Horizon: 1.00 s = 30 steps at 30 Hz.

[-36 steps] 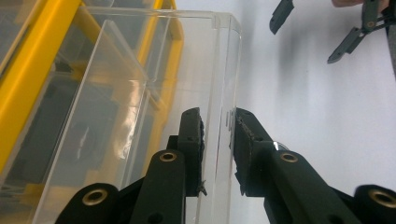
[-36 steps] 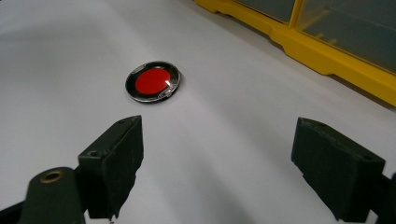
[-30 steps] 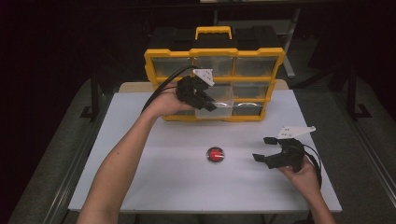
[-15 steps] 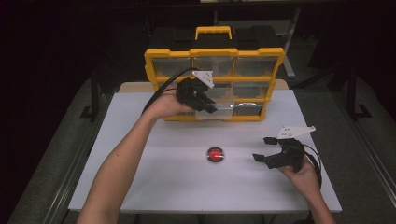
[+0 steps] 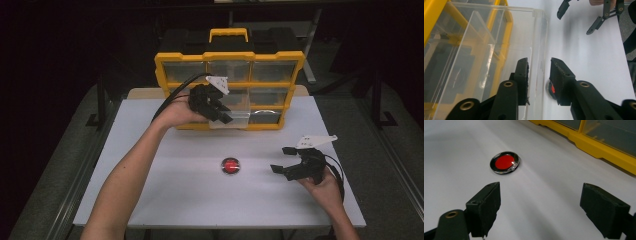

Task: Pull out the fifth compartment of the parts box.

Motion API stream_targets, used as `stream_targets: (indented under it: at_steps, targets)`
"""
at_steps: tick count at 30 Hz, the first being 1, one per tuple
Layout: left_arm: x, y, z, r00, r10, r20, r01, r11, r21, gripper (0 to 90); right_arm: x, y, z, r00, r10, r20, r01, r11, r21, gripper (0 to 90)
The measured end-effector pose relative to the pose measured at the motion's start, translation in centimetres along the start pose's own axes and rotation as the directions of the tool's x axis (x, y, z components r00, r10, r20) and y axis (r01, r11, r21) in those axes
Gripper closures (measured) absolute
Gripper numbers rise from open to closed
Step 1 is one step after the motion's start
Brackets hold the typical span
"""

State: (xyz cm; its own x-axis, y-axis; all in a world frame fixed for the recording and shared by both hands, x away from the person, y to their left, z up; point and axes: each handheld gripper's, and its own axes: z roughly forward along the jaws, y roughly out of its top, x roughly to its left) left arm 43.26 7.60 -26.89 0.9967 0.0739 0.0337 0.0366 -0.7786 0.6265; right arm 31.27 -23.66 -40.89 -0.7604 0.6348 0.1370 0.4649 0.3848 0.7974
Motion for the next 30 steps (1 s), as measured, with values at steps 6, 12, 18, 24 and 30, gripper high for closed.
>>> stream_targets:
  at_steps: [6,12,18,24,30]
  targets:
    - [-0.4,0.2,-0.8,1.0000,-0.001,-0.007,0.001,0.9994,-0.034,63.2,-0.1,0.0,0.1,1.0000,0.004,-0.002,-0.004,1.0000,0.000,15.9]
    - [-0.5,0.1,-2.5,0.9997,-0.009,-0.024,0.006,0.9925,-0.122,60.3,-0.2,0.0,0.2,0.9999,0.014,0.001,-0.014,0.9999,0.005,15.9]
    - [-1.0,-0.4,-4.2,0.9991,-0.019,-0.037,0.013,0.9866,-0.163,57.9,-0.2,-0.1,0.3,0.9999,0.014,-0.001,-0.014,0.9998,0.015,15.9]
    - [-1.7,-1.6,-5.6,0.9980,-0.048,-0.040,0.040,0.9823,-0.183,57.8,-0.2,-0.1,0.3,0.9999,0.015,0.001,-0.015,0.9996,0.024,15.9]
    - [-2.2,-2.9,-6.8,0.9951,-0.085,-0.052,0.071,0.9730,-0.219,53.7,-0.3,-0.1,0.3,0.9998,0.019,0.005,-0.020,0.9996,0.022,15.9]
